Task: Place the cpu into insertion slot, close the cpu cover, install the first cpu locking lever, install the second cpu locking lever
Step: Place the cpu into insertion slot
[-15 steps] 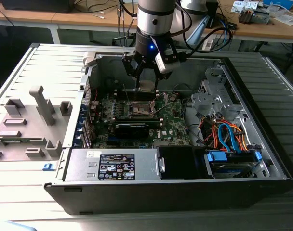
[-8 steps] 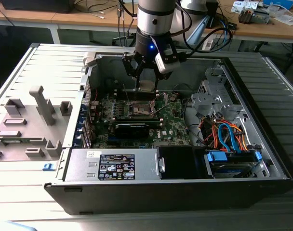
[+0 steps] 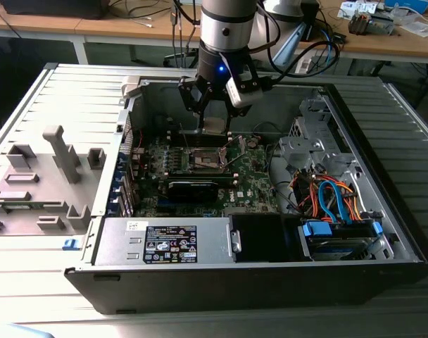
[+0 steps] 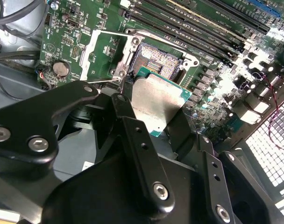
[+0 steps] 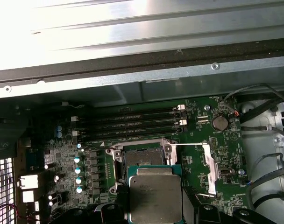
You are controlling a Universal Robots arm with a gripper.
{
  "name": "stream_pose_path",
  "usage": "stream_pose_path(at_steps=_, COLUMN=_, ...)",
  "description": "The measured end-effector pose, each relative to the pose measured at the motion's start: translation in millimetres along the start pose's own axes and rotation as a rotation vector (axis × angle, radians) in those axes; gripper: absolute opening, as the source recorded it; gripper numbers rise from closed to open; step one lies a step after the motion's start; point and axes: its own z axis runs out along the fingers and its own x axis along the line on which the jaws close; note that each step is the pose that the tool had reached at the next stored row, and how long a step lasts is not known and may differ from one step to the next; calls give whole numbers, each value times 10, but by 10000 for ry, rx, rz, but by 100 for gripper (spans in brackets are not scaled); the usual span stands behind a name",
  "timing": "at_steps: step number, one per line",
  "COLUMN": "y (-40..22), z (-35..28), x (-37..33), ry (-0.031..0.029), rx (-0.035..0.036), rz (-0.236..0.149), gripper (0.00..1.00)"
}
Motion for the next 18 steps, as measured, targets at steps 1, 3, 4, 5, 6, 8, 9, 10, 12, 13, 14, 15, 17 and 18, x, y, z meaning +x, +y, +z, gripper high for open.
stream_pose_path(at_steps=1, y=0, z=0, x=0, ry=-1, rx=0, rz=10, gripper=55)
stream_pose_path(at_steps=3, y=0, z=0, x=0, ry=-2, rx=0, rz=28, gripper=55)
stream_pose_path(at_steps=4, y=0, z=0, x=0, ry=-2, rx=0, rz=34, gripper=55)
stream_pose_path(at_steps=5, y=0, z=0, x=0, ry=-3, rx=-1, rz=44, gripper=55)
stream_pose_path(at_steps=6, y=0, z=0, x=0, ry=-3, rx=0, rz=52, gripper=55)
stream_pose_path(at_steps=8, y=0, z=1, x=0, ry=-4, rx=-1, rz=66, gripper=55)
stream_pose_path(at_steps=9, y=0, z=1, x=0, ry=-4, rx=-1, rz=72, gripper=55)
stream_pose_path(at_steps=10, y=0, z=1, x=0, ry=-5, rx=-1, rz=81, gripper=55)
stream_pose_path(at_steps=12, y=0, z=1, x=0, ry=-5, rx=-1, rz=96, gripper=55)
stream_pose_path(at_steps=13, y=0, z=1, x=0, ry=-7, rx=-3, rz=113, gripper=55)
stream_pose_path(at_steps=14, y=0, z=1, x=0, ry=-7, rx=-2, rz=122, gripper=55)
stream_pose_path(at_steps=15, y=0, z=1, x=0, ry=-8, rx=-2, rz=130, gripper=55)
stream_pose_path(at_steps=17, y=0, z=1, x=0, ry=-10, rx=-3, rz=157, gripper=55)
stream_pose_path(at_steps=18, y=0, z=1, x=0, ry=-10, rx=-3, rz=164, gripper=55)
